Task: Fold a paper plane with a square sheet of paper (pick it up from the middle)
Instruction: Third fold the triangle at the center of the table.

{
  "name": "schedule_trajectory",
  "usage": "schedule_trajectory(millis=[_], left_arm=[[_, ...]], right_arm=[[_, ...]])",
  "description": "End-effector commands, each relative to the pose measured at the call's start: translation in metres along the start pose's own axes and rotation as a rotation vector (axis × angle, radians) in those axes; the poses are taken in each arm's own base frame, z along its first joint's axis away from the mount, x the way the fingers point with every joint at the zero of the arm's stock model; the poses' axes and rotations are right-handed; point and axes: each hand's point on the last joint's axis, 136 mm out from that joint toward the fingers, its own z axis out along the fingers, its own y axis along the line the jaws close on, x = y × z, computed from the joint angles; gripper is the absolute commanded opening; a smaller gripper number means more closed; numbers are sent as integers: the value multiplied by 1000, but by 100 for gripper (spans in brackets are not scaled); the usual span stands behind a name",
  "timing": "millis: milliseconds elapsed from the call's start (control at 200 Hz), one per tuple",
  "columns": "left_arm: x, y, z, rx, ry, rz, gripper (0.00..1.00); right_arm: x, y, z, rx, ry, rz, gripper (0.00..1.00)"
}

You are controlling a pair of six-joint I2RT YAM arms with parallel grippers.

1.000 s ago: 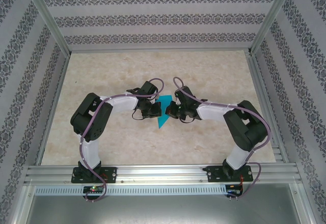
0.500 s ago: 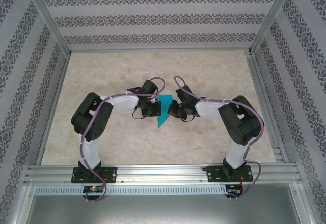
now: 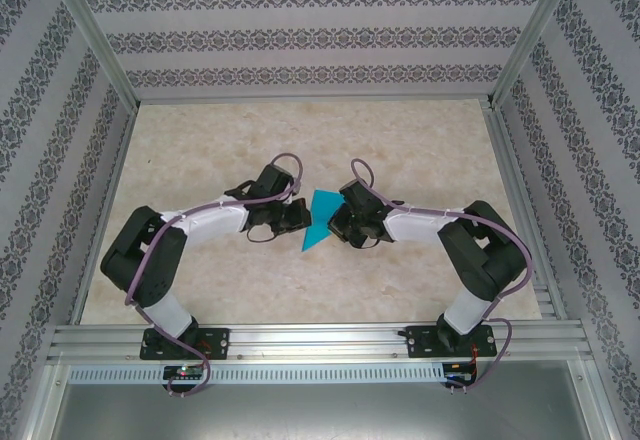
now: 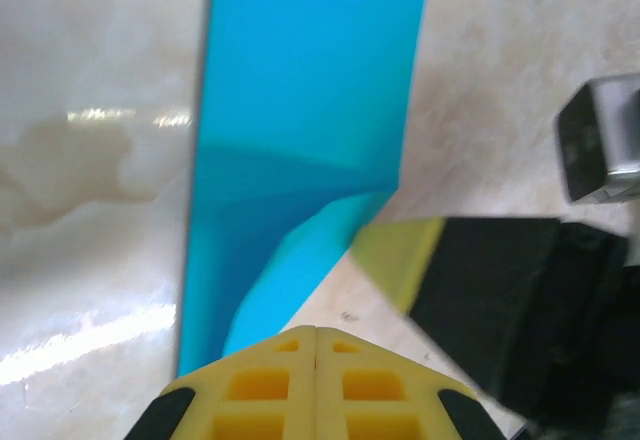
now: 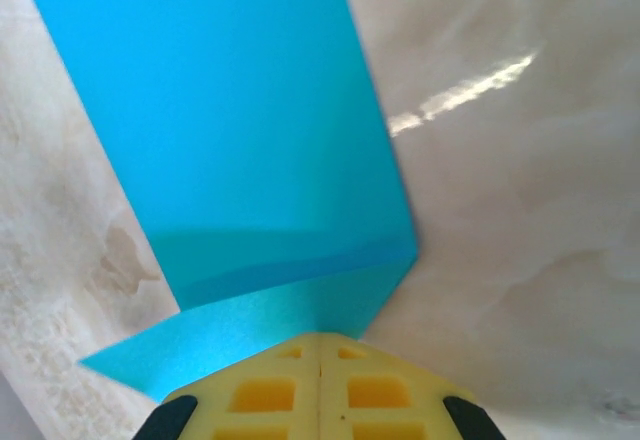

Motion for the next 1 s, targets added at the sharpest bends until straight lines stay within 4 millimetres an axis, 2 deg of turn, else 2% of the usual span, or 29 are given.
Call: schedule_trajectory(millis=[0, 120, 370, 505, 829, 994], left_arm=[[7, -16, 6, 92, 5, -46, 3], [13, -14, 13, 83, 13, -53, 2], [21, -1, 27, 39, 43, -64, 1], [25, 12, 32, -7, 54, -73, 0], [27, 25, 37, -72, 66, -68, 0], [29, 35, 37, -113, 71, -77, 0]], right_arm=[[-1, -7, -1, 23, -30, 49, 0], [1, -1, 3, 1, -11, 32, 0], [4, 23, 5, -71, 10, -94, 0], [10, 35, 5, -117, 34, -137, 0], [32, 34, 17, -111, 116, -208, 0], [32, 29, 25, -76, 130, -223, 0]])
